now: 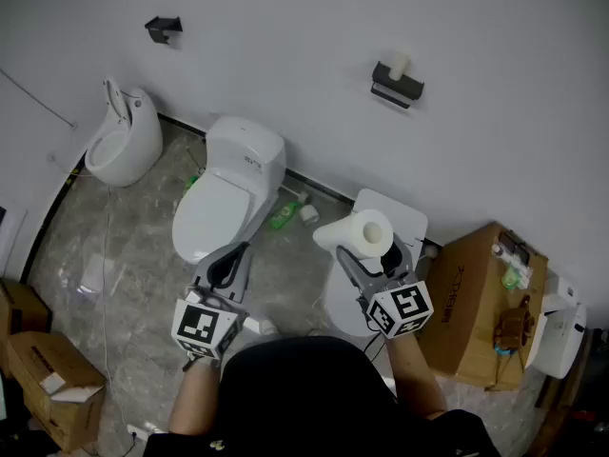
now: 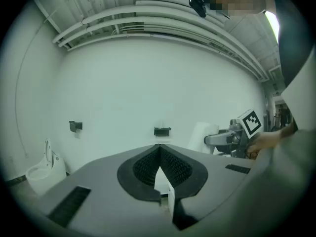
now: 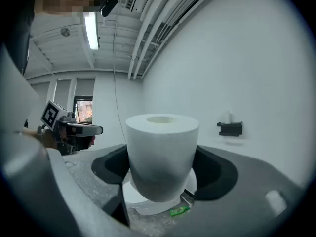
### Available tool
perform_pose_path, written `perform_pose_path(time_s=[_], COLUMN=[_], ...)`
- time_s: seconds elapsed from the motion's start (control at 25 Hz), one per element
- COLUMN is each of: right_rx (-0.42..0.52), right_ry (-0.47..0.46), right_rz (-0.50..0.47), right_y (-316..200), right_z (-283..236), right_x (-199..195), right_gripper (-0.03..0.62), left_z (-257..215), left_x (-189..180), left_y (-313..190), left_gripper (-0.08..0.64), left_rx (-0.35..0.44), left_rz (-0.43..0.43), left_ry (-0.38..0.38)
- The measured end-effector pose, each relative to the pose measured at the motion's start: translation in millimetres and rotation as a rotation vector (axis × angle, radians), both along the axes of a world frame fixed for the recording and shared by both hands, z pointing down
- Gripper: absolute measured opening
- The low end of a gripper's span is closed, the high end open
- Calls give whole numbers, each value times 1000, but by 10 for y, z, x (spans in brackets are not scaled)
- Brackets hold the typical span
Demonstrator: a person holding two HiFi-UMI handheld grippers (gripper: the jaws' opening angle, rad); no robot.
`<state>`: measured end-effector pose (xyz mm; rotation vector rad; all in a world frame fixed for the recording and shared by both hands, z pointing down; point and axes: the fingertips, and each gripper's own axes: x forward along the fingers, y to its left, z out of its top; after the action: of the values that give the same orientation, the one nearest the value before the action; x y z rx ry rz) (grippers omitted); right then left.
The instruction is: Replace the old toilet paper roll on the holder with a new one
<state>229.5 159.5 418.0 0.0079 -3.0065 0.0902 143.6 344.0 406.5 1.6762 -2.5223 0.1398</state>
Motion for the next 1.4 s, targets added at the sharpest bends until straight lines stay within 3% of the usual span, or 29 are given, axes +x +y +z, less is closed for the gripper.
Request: perform_pose_path(time_s=[0.8,0.92,1.08,1.4], right_rx=[-29,-35,-36,-79], right_ry=[33,58,63,68], right_rz=[45,55,69,89], right_y=[493,483,336,-276], right_z=[105,202,243,411], right_x=[-751,-851,-1049,-1663], right_gripper=[377,377,377,377], left_z=[151,270,363,521], left_x=[-775,-918,-1121,-1768], left_y=[605,623,517,-118], left_gripper=[12,12,12,12], left_rx=[21,8,0,-45], left_rz=[24,37,30,56], left_ry=[84,59,93,74])
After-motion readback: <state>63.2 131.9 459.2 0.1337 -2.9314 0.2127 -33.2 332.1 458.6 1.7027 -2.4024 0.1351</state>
